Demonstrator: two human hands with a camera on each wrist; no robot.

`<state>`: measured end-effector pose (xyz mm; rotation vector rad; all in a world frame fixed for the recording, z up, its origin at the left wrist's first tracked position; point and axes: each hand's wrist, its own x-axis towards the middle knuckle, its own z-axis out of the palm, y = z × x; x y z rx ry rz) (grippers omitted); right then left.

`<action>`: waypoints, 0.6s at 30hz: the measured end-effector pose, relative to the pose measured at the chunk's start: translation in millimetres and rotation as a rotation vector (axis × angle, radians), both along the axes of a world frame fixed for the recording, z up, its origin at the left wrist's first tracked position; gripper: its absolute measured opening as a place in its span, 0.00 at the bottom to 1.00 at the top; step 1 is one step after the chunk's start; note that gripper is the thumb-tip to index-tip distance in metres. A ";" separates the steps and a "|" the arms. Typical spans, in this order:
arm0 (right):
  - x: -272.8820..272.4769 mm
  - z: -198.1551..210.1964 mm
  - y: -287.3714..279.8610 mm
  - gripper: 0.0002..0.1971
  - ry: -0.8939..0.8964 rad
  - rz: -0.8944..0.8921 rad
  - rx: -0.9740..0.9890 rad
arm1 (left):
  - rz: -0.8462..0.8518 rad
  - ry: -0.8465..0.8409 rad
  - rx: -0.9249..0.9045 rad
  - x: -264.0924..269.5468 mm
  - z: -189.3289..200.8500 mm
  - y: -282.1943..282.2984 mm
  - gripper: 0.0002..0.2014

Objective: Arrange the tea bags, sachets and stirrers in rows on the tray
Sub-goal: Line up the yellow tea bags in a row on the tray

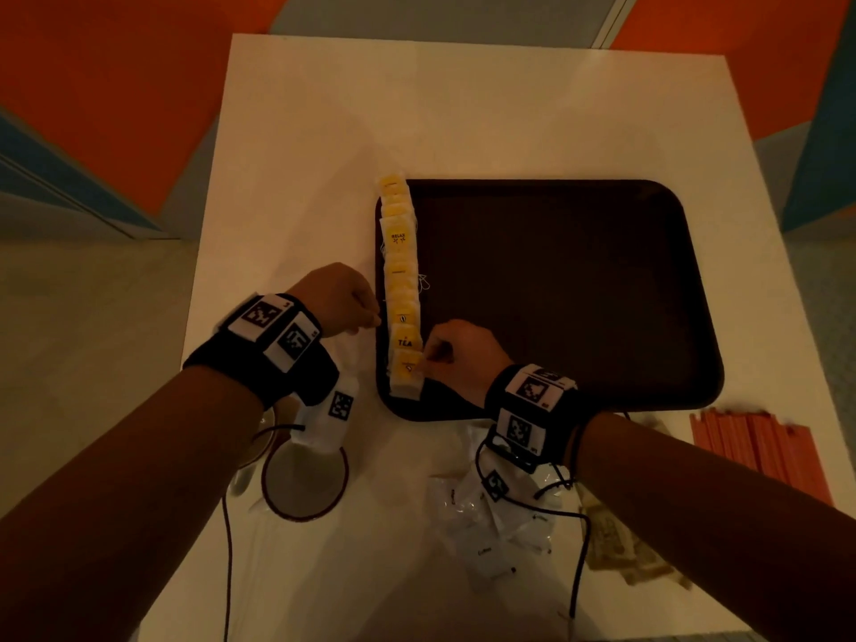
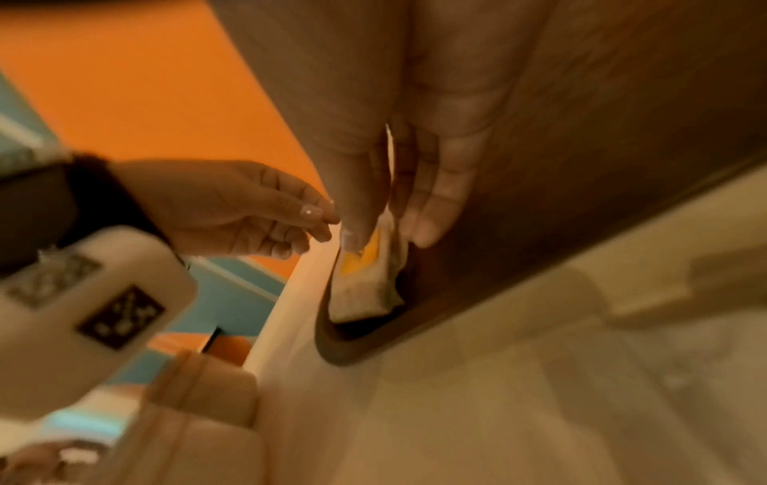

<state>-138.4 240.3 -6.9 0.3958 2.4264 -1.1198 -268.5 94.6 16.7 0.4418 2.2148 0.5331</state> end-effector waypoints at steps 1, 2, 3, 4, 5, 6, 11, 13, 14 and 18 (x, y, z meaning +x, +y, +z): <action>0.0 0.2 2.4 0.08 0.013 -0.003 -0.007 | 0.005 0.002 0.009 -0.9 0.2 -0.2 0.07; -0.3 -0.2 4.5 0.08 0.030 -0.013 -0.015 | 0.009 0.006 0.014 -2.1 0.3 -0.5 0.07; -1.4 -1.1 6.3 0.07 0.047 -0.027 -0.022 | 0.013 0.014 0.017 -3.4 0.3 -0.7 0.07; -2.7 -2.0 7.2 0.08 0.058 -0.039 -0.029 | 0.019 0.021 0.016 -4.7 0.1 -1.0 0.07; -4.2 -3.3 7.4 0.09 0.060 -0.047 -0.039 | 0.025 0.025 0.013 -5.7 -0.2 -1.3 0.07; -5.6 -4.3 6.3 0.11 0.054 -0.045 -0.049 | 0.029 0.026 0.011 -6.5 -0.3 -1.3 0.07; -12.7 -5.9 5.7 0.12 0.045 -0.081 -0.041 | 0.086 0.030 0.043 -10.9 -1.3 -0.7 0.05; -17.5 -5.6 10.3 0.13 0.052 -0.129 -0.017 | 0.135 0.054 0.080 -13.2 -1.6 0.2 0.04; -20.0 -6.3 11.8 0.15 0.056 -0.149 -0.014 | 0.158 0.072 0.097 -14.1 -1.6 1.0 0.05; -27.5 -6.9 11.0 0.20 0.032 -0.202 -0.076 | 0.212 0.107 0.156 -17.3 -1.9 8.8 0.08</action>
